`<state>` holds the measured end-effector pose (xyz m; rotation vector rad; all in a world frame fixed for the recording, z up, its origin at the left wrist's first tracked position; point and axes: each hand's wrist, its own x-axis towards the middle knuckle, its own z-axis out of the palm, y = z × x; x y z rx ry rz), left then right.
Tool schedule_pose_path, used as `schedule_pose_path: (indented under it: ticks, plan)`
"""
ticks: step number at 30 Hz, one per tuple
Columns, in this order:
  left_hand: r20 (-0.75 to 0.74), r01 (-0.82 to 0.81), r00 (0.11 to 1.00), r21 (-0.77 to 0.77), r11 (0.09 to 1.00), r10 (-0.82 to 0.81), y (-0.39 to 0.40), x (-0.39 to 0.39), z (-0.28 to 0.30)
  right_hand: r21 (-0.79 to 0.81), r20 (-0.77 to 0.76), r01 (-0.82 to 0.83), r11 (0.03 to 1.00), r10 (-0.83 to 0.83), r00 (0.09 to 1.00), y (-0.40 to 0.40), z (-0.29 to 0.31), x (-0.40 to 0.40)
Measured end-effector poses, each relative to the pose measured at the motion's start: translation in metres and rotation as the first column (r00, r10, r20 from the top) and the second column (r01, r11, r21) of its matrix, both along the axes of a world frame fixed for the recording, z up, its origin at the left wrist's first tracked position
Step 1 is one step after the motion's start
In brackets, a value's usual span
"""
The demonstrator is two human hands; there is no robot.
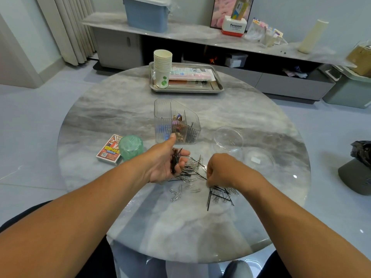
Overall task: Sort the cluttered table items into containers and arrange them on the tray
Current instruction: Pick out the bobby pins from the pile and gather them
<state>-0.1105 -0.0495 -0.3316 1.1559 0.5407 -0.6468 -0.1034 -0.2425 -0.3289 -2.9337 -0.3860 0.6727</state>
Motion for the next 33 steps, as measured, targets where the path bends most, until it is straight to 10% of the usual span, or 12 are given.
schedule_pose_path:
  ticks: [11, 18, 26, 33]
  plan:
    - [-0.035, -0.064, 0.998, -0.210, 0.976, 0.058, 0.002, -0.001, 0.001, -0.188, 0.096, -0.074, 0.979, 0.094, 0.991, 0.014, -0.006, -0.005]
    - [-0.023, 0.003, 1.000, -0.163, 0.987, -0.006, 0.000, -0.004, 0.000, 0.537, -0.176, 0.323, 0.779, -0.271, 0.946, 0.025, 0.015, 0.002]
    - [-0.029, 0.006, 1.000, -0.227, 0.974, -0.012, 0.000, -0.003, -0.001, 0.719, -0.105, 0.300, 0.626, -0.329, 0.938, 0.031, 0.009, 0.006]
    - [-0.031, -0.053, 0.998, -0.238, 0.970, 0.047, 0.008, 0.003, 0.007, 0.709, -0.034, -0.036, 0.704, 0.085, 0.996, 0.033, 0.002, -0.002]
